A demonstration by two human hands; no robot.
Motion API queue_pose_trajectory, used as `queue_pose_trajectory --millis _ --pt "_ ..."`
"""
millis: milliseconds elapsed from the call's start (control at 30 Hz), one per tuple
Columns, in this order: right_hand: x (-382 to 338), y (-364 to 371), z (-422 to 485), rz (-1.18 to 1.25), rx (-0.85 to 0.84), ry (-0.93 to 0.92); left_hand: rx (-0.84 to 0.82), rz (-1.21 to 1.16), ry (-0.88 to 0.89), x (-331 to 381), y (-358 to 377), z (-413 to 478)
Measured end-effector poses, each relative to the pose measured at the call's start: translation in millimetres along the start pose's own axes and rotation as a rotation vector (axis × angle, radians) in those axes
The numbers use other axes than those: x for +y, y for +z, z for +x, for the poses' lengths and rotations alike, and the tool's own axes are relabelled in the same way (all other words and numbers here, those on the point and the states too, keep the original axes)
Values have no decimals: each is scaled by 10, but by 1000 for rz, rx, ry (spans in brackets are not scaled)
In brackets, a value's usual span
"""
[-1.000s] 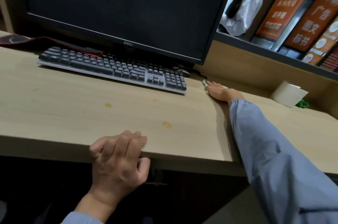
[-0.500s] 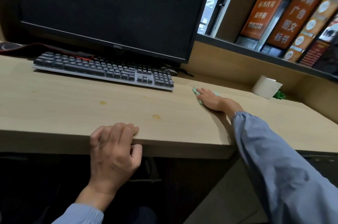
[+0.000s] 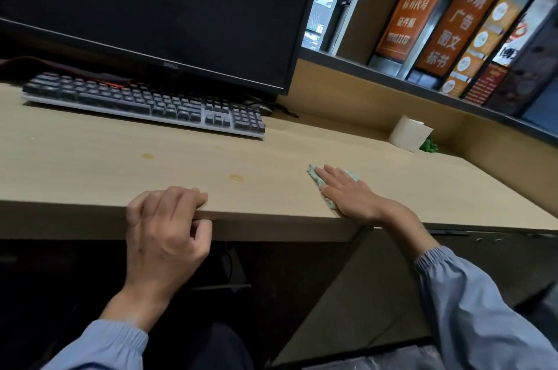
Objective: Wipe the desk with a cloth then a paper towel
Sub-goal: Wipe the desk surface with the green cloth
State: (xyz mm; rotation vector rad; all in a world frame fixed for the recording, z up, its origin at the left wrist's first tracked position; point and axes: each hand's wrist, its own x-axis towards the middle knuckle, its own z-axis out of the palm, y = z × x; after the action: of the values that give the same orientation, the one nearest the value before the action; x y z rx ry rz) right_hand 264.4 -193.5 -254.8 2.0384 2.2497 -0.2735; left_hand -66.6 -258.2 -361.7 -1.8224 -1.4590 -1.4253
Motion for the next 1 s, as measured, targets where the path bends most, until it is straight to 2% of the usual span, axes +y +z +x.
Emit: queue_pose_trajectory --millis 333,567,1000 --pt "-252 137 -482 22 44 -14 21 2 -15 20 40 -5" --pt "-683 183 -328 3 34 -118 22 5 -4 -7 52 -5" --pt "-723 -5 176 -40 -35 -126 7 -5 3 -26 16 -2"
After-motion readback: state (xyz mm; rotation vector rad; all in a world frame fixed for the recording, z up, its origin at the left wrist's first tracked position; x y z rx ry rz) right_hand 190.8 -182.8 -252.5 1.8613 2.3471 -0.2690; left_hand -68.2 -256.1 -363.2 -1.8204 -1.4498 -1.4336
